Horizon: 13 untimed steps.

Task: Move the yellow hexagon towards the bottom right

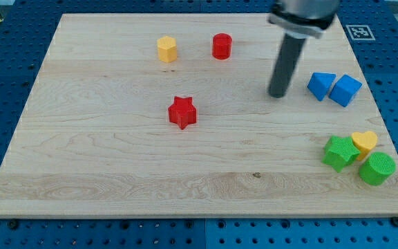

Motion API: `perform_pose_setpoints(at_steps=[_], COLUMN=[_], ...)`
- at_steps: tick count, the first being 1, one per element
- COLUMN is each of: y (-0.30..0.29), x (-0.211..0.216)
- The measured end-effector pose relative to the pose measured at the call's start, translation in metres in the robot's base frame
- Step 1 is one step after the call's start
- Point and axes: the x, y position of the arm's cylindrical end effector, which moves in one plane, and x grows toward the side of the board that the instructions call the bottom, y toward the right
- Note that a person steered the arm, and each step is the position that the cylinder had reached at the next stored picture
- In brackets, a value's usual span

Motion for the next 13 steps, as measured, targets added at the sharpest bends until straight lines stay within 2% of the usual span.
perform_pose_setpoints(at_steps=[1, 3, 4, 6, 8, 11, 12, 13], y=[-0.077, -0.266, -0.249, -0.204, -0.130, -0.003, 0.034, 0.044], x=[-0.013, -0.072, -0.144, -0.137, -0.078, 0.046, 0.078, 0.090])
